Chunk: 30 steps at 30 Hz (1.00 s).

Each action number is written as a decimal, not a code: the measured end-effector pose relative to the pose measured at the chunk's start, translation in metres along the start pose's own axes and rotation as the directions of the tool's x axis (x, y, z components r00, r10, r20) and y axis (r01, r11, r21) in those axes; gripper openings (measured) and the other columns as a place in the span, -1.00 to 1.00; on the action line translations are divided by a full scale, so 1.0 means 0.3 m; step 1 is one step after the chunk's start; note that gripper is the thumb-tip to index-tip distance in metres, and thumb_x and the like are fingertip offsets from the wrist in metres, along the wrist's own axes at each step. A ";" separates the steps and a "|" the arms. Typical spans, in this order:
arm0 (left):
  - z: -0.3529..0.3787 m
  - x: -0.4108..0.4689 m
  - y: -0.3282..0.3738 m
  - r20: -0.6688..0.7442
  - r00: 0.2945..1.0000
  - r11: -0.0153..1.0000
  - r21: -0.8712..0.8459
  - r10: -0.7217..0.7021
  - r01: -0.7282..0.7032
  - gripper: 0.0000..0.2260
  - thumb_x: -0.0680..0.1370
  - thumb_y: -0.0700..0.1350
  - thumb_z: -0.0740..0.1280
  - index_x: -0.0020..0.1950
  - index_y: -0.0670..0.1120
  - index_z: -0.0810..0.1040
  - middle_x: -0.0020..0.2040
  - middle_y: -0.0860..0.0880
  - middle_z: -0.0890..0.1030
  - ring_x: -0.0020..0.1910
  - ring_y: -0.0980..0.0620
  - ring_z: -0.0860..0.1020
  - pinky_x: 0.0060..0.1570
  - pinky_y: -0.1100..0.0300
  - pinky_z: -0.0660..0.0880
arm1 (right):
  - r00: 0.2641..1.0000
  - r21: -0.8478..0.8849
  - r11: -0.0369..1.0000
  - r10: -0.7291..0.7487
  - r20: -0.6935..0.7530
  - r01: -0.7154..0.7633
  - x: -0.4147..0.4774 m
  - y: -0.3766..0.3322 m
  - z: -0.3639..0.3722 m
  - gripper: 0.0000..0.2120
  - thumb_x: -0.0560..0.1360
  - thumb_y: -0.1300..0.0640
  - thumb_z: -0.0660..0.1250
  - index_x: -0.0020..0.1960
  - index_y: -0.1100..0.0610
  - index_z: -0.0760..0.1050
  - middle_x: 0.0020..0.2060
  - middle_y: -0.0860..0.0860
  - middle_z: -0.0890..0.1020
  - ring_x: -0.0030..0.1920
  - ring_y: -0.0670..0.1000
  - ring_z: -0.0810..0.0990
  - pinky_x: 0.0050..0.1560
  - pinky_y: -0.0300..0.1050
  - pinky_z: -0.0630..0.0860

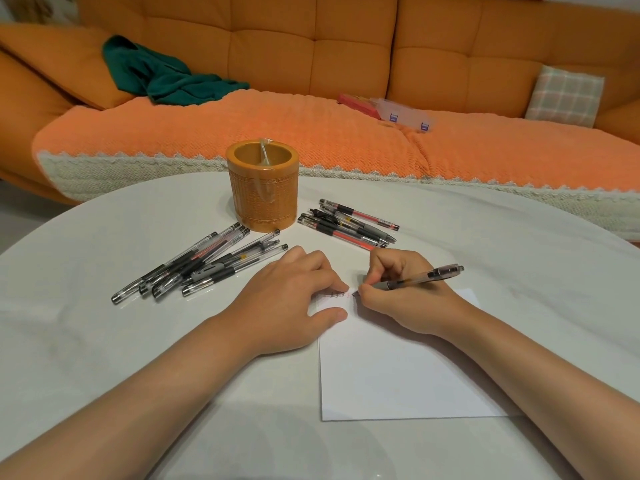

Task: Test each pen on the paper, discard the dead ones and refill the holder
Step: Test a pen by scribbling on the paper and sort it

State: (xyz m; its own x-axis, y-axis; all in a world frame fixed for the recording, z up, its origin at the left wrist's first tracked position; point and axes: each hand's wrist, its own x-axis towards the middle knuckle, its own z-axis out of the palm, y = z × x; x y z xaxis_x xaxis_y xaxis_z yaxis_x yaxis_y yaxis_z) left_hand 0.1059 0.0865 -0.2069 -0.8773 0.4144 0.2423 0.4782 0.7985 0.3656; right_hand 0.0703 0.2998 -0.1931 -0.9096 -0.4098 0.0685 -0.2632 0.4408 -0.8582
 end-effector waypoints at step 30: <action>0.003 -0.001 -0.005 -0.037 0.999 1.000 -0.007 0.005 -0.006 -0.68 0.51 0.26 0.33 0.23 0.23 0.56 -0.01 0.24 0.42 0.01 0.22 0.29 -0.11 0.31 0.27 | 0.987 0.426 0.904 0.101 -0.125 -0.038 0.027 -0.026 -0.024 -0.86 0.44 0.27 0.50 -0.19 0.18 0.53 -0.48 0.12 0.44 -0.51 0.04 0.34 -0.47 -0.21 0.25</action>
State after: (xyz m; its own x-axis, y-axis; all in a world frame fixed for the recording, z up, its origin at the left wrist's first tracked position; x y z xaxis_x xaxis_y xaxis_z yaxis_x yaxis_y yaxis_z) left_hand 0.1055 0.0856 -0.2082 -0.8725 0.4021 0.2776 0.4834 0.7932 0.3704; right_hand 0.0628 0.2989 -0.1820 -0.9645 -0.2604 0.0446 -0.0659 0.0739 -0.9951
